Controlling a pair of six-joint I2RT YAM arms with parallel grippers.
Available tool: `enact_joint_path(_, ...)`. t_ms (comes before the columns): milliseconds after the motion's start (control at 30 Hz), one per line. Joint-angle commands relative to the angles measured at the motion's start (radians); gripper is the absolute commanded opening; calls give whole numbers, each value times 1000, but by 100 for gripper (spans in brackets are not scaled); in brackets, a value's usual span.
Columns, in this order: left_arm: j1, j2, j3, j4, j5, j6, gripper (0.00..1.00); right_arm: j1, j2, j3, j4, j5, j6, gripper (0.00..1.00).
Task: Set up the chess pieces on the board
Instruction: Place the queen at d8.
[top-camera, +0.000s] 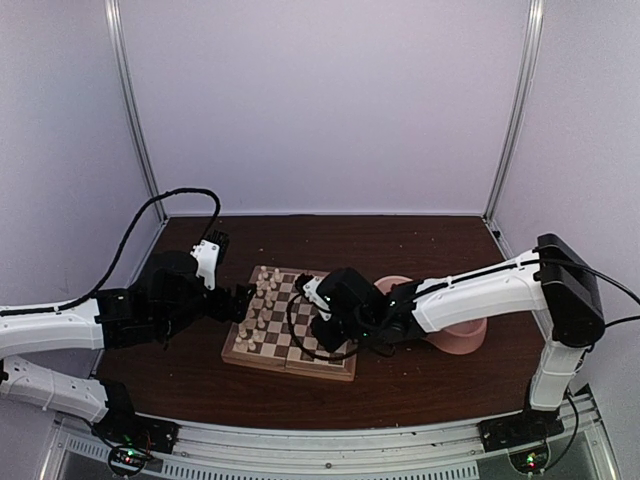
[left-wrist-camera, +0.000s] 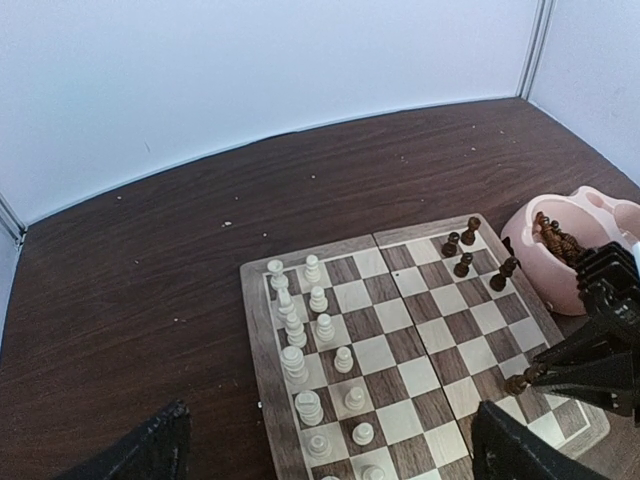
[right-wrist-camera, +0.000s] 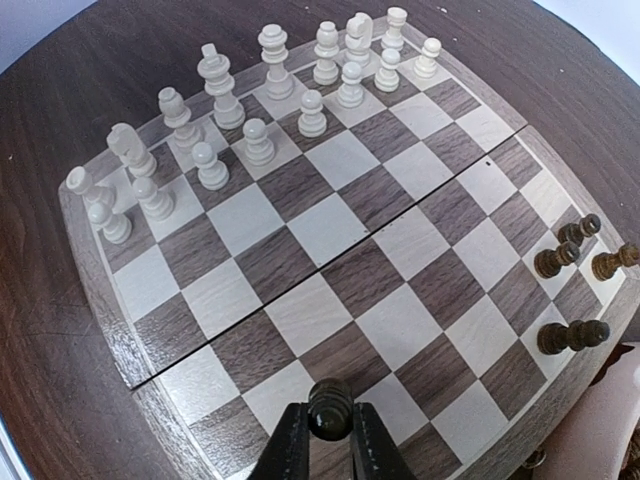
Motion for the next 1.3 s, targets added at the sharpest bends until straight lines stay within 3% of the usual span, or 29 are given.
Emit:
enact_joint_path(0,5,-7,-2,33,6,-5,98,-32,-51,-29,16,33,10,15)
enact_joint_path(1267,5,-3,-3,34,20,-8,98,-164,-27,-58,4,83,43,15)
